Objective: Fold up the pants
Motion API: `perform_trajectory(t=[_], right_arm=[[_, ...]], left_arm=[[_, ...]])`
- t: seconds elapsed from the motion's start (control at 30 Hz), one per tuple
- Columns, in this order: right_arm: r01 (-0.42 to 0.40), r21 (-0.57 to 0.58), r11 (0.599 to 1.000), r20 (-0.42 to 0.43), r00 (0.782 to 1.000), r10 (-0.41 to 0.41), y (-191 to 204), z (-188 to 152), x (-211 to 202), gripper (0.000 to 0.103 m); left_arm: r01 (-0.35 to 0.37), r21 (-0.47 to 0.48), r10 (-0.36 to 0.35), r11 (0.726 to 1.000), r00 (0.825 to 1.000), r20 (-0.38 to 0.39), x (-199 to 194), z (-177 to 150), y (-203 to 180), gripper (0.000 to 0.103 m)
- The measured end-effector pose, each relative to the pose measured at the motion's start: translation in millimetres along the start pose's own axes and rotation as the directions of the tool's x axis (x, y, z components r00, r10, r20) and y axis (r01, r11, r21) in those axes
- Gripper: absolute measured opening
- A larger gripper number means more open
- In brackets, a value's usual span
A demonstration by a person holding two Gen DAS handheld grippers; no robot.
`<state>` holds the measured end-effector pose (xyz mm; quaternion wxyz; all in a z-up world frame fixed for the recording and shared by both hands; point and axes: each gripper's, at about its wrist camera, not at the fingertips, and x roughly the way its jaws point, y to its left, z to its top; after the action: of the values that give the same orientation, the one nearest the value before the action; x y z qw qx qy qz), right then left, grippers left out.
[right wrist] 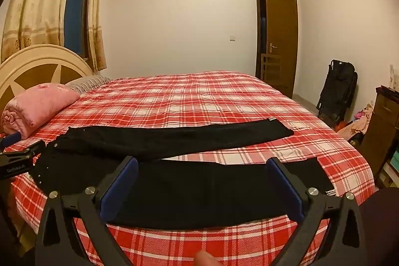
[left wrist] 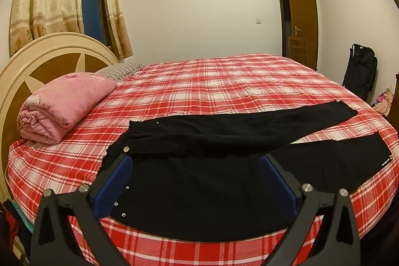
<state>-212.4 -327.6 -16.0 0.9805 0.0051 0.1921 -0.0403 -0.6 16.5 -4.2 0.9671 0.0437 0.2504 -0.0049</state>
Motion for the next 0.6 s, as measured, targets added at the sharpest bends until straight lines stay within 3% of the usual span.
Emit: perform_trajectory(t=[0.6], right_arm=[[-0.006,-0.008,1.000,-0.006,1.000,0.005,0.1,-2.0,2.6,0.102]], left_arm=[[-0.007,0.000,0.007,1.000,1.000,-0.013,0.5,-0.3,-12.7,0.103]])
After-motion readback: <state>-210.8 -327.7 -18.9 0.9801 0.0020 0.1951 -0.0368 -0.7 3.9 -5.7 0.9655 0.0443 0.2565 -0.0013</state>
